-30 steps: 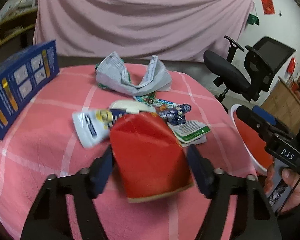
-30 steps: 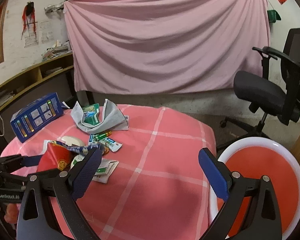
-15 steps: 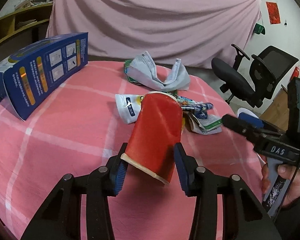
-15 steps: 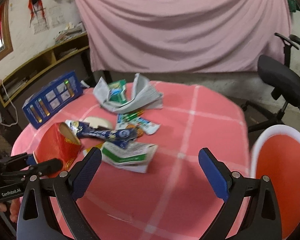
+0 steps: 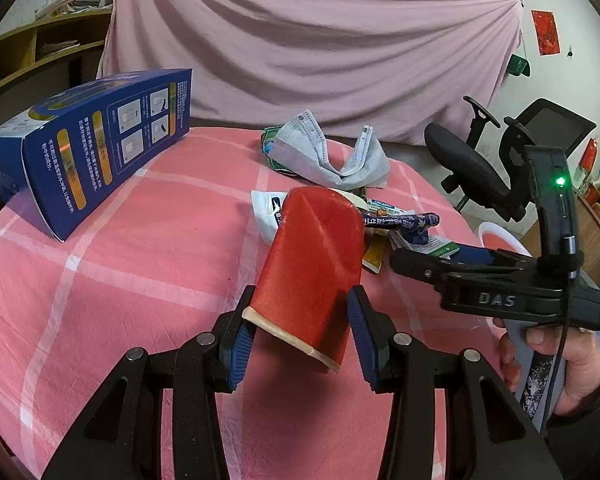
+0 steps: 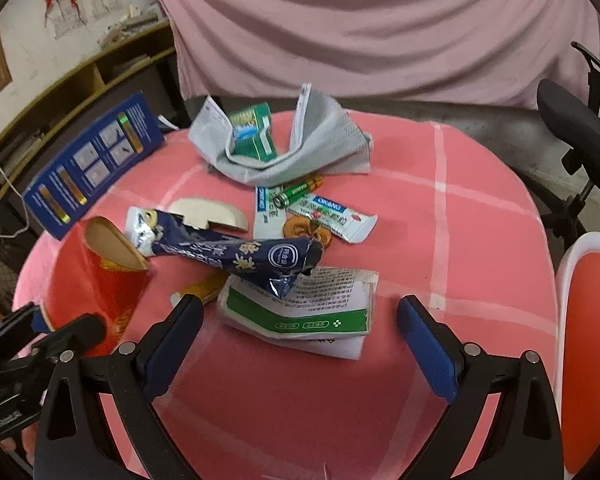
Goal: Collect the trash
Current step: 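Grasp the red paper cup with the left tool while the right tool grasps the white-green box, then carry both items over the bucket and open both tools to drop them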
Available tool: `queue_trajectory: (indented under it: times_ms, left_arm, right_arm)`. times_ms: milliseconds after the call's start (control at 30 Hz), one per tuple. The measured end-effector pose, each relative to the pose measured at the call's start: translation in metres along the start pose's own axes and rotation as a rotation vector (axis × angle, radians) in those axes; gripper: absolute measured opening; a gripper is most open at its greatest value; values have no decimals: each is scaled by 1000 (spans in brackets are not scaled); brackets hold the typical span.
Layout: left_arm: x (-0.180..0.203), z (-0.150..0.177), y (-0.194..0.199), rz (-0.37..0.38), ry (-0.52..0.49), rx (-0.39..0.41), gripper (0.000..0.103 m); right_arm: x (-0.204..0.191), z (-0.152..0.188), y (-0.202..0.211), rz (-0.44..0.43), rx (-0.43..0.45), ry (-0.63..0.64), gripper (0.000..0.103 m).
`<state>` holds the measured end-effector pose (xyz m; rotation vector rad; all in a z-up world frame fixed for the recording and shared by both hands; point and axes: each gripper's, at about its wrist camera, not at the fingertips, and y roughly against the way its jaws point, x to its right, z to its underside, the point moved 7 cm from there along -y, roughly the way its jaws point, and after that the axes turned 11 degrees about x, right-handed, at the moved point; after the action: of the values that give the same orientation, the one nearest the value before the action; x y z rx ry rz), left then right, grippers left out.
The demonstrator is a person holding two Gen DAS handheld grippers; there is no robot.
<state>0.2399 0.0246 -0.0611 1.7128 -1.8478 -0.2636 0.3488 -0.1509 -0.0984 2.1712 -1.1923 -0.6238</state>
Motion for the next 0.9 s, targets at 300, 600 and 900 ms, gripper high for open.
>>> queue_trajectory:
  times_ms: [300,600,900]
  left_arm:
    - [14,-6,1,14,-76,30,63]
    - [11,-2,-19,-85,-150,-34,62]
    - [21,8,-13,-88,-201,-18,59]
  right_arm:
    - [10,1,11,-23,27,-43,75]
    - [36,9,35,10,48,-84,75]
    - [45,12,67,4,132,-97,75]
